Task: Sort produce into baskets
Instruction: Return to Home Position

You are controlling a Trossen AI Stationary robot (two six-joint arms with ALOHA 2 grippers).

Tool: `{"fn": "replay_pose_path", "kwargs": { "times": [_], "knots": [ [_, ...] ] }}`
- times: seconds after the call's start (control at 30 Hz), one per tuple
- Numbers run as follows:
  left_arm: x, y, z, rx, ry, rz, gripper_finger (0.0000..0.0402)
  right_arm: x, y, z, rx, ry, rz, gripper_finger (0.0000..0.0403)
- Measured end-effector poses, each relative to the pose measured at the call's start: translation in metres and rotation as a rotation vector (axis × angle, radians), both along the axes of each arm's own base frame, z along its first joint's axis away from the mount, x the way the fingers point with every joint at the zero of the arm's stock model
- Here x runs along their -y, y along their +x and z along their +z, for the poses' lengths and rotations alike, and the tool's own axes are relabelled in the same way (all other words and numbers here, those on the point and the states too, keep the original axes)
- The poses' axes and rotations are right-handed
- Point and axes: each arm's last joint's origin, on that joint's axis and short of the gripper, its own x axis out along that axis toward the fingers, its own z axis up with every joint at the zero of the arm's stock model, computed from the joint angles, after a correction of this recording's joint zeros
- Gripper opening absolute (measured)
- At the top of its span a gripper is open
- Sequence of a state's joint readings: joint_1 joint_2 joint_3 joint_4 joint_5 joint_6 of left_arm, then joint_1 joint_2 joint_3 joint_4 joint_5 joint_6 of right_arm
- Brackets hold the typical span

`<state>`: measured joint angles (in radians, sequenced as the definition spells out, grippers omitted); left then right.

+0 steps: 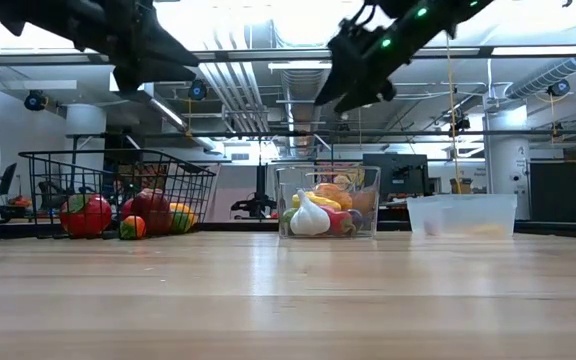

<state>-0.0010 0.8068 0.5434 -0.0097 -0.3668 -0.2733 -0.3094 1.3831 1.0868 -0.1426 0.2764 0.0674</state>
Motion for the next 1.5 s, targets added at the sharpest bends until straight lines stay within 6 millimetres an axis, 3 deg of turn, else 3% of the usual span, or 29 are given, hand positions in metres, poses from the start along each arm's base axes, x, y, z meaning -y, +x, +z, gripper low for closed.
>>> {"fn": "replay_pose_path", "kwargs": {
  "times": [0.27, 0.43, 0.57, 0.83, 1.07, 1.17, 1.27, 1.4, 1.5],
  "knots": [
    [-0.001, 0.005, -0.004, -0.023, 0.005, 0.014, 0.0148, -0.063, -0.027, -0.014, 0.081, 0.077, 0.193, 0.0319],
    [-0.001, 0.007, -0.003, -0.006, 0.005, 0.014, 0.0148, -0.102, -0.032, -0.025, 0.184, 0.082, 0.339, 0.0315],
    [-0.001, 0.008, 0.000, 0.032, 0.008, 0.014, 0.0148, -0.119, -0.032, -0.026, 0.202, 0.051, 0.418, 0.0318],
    [-0.001, 0.010, 0.002, 0.054, 0.000, 0.017, 0.0148, -0.122, -0.029, -0.022, 0.263, 0.103, 0.404, 0.0324],
    [-0.003, 0.014, 0.009, 0.100, 0.125, -0.048, 0.0148, -0.120, -0.029, -0.015, 0.289, -0.110, 0.480, 0.0326],
    [-0.006, 0.003, 0.019, 0.145, 0.160, -0.052, 0.0148, -0.115, -0.037, -0.012, 0.360, -0.181, 0.517, 0.0327],
    [-0.003, -0.015, 0.024, 0.211, 0.180, -0.101, 0.0148, -0.110, -0.050, -0.020, 0.411, -0.186, 0.590, 0.0325],
    [-0.001, -0.043, 0.012, 0.283, 0.179, -0.134, 0.0148, -0.105, -0.071, -0.039, 0.451, -0.161, 0.571, 0.0325],
    [0.000, -0.062, 0.002, 0.352, 0.167, -0.143, 0.0148, -0.105, -0.084, -0.043, 0.502, -0.165, 0.560, 0.0325]
  ]
}}
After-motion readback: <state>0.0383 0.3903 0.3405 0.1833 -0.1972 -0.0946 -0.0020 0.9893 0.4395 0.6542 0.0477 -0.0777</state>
